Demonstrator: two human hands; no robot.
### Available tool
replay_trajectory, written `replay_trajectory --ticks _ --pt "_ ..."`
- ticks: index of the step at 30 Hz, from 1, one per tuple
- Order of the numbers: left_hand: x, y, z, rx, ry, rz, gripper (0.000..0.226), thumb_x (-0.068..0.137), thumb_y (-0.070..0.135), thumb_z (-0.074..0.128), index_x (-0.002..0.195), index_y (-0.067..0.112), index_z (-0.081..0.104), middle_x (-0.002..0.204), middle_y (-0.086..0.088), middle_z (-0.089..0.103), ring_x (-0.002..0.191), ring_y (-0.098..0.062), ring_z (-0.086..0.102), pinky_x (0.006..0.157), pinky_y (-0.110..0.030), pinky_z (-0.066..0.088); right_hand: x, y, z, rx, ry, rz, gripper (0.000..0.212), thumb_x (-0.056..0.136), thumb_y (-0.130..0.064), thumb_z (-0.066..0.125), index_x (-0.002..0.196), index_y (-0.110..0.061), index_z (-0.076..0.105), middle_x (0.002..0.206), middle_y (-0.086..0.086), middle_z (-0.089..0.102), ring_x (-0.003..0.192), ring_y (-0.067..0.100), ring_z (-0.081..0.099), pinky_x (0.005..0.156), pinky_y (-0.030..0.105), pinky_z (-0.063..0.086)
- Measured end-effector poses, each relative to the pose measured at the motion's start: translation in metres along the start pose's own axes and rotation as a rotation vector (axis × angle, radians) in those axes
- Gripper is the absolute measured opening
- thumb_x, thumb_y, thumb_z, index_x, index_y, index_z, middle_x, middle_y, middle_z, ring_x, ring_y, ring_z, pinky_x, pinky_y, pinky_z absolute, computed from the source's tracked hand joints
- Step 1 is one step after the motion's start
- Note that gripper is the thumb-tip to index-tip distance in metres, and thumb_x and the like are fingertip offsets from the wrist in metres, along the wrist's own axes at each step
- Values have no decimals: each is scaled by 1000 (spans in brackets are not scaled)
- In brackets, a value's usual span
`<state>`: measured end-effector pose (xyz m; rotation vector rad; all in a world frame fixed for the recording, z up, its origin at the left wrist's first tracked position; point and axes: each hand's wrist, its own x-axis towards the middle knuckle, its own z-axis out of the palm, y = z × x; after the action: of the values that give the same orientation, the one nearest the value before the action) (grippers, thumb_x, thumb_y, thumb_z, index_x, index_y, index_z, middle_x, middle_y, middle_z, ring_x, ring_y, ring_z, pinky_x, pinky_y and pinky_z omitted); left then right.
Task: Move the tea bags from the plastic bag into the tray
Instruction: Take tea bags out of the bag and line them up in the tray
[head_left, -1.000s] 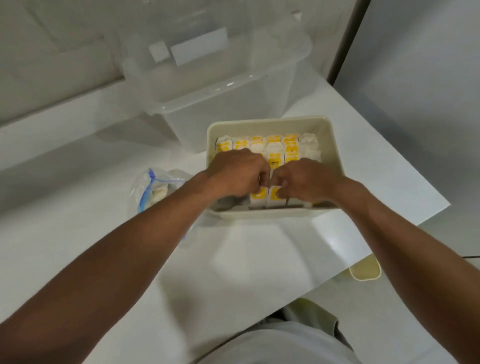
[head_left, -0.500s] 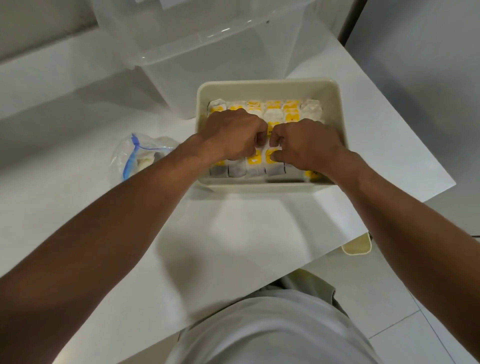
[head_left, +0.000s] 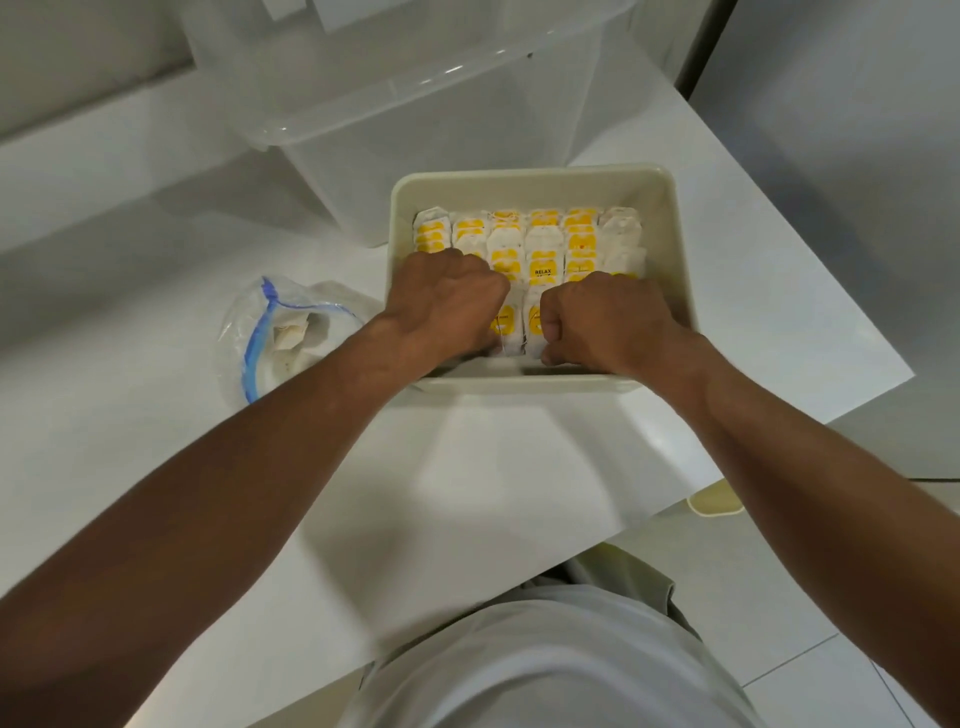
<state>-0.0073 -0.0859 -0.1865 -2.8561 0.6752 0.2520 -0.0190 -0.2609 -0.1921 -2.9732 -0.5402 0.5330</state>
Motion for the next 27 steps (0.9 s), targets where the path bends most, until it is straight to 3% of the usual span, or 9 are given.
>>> replay_trajectory --ticks 6,9,20,27 --pt "1 -3 1 -48 18 -24 35 78 57 70 90 26 60 101 3 66 98 -24 63 68 -34 44 0 0 -4 -2 35 32 30 79 -53 71 97 -30 63 105 2 64 99 27 62 77 32 44" --pt "-1 0 0 -67 17 -49 40 75 64 69 84 26 57 97 5 65 94 -23 63 65 -32 38 -2 1 -4 29 33 54 29 78 -54 72 88 -31 59 103 0 64 98 25 61 76 31 43" --pt "8 1 3 -68 1 -72 43 77 63 69 96 25 64 103 1 66 99 -26 63 67 -32 39 0 2 -5 27 17 25 30 79 -53 71 98 -30 63 103 -2 66 98 24 61 75 31 42" --pt "2 3 2 -59 9 -47 49 72 69 70 94 26 64 101 5 67 95 -23 64 67 -31 43 1 9 -7 106 -5 69 31 75 -56 74 86 -32 57 95 -5 63 92 23 60 71 30 41"
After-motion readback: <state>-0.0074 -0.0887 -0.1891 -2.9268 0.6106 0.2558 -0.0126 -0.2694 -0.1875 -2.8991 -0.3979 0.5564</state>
